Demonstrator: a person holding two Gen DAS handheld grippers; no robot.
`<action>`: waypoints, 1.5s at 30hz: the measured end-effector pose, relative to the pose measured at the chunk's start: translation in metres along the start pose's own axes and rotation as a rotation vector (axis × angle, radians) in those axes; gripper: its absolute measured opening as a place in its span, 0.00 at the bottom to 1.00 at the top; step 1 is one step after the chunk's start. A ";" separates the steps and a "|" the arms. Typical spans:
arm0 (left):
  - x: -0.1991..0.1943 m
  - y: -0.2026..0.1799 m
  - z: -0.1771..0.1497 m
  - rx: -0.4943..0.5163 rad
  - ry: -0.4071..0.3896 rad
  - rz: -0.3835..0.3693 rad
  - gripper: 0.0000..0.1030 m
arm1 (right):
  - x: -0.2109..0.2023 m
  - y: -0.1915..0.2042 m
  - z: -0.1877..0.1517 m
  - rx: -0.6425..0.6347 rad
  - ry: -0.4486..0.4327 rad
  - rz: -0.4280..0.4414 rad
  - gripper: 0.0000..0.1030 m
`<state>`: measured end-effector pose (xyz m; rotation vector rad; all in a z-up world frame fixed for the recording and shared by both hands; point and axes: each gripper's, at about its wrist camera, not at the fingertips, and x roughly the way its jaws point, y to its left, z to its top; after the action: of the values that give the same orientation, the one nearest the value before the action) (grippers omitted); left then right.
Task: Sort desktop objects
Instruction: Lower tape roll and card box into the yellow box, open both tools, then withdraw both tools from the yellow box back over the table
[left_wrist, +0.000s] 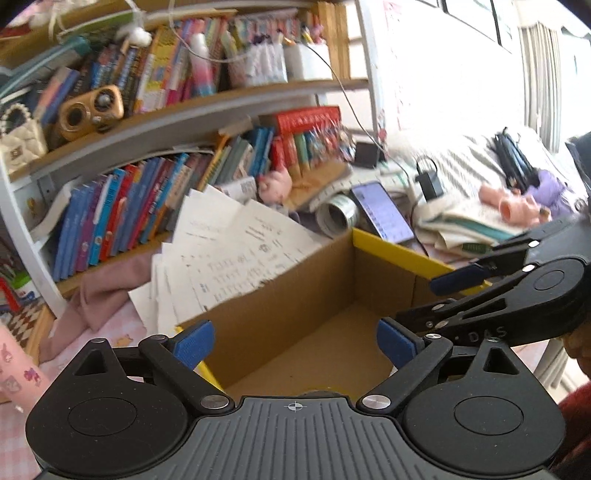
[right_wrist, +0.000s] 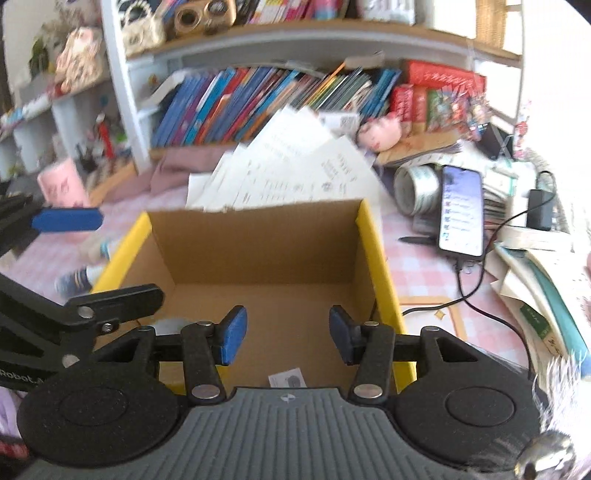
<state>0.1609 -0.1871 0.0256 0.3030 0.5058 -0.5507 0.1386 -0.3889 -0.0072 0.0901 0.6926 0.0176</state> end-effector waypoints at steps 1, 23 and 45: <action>-0.004 0.003 -0.001 -0.005 -0.009 0.000 0.94 | -0.004 0.002 0.000 0.013 -0.012 -0.011 0.47; -0.098 0.072 -0.079 -0.044 -0.014 0.023 0.97 | -0.062 0.116 -0.039 0.077 -0.116 -0.239 0.60; -0.152 0.107 -0.143 -0.037 0.130 0.105 0.97 | -0.074 0.222 -0.085 0.019 -0.042 -0.172 0.65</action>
<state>0.0556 0.0212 0.0020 0.3294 0.6216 -0.4206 0.0306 -0.1651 -0.0060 0.0491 0.6569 -0.1556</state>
